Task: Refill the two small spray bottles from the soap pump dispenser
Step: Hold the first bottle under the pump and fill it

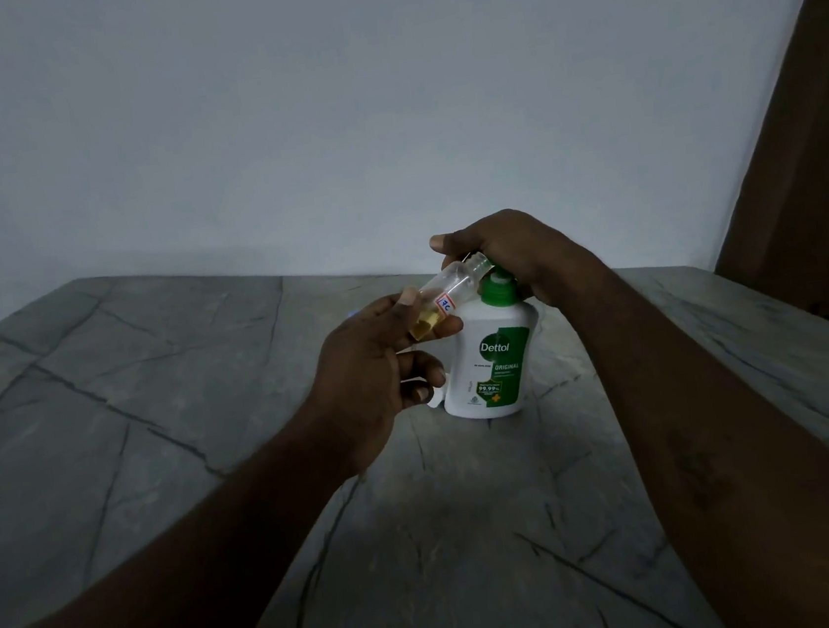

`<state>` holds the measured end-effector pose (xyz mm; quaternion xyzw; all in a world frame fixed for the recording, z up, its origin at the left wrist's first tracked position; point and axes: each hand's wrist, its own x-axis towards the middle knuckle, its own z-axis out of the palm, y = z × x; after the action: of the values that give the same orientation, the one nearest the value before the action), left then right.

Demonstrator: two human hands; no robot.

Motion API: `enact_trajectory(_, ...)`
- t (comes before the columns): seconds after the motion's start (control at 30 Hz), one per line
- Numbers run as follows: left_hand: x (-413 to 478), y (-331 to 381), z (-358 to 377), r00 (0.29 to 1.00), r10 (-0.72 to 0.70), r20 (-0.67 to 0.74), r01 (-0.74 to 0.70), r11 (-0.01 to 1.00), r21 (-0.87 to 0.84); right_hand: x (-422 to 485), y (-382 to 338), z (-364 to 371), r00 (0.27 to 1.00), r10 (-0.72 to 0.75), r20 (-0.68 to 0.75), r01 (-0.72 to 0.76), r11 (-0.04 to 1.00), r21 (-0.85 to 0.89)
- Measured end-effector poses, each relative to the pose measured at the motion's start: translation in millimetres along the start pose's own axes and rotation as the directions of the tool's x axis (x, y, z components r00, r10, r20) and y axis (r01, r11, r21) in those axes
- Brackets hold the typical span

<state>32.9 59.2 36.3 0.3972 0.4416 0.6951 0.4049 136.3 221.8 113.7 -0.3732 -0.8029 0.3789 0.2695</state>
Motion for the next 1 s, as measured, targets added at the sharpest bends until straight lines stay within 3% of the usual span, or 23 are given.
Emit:
enact_trajectory(0.43,0.4,3.6,-1.1,0.999,0.033,0.004,-0.033,0.998,0.051,-2.4,-6.8,-4.4,0.994,-0.081,-0.076,0.078,0.996,-0.042)
enact_trajectory(0.8,0.2,2.0,-0.8,1.000,0.028,-0.006,-0.027,0.999,0.047,1.9,0.6,-0.2,1.000,0.027,-0.010,-0.027,1.000,0.009)
enact_trajectory(1.0,-0.2,1.4,-1.4,1.000,0.027,-0.008,-0.027,0.998,0.056,-0.9,-1.3,-0.8,0.999,-0.020,-0.038,0.019,1.000,-0.017)
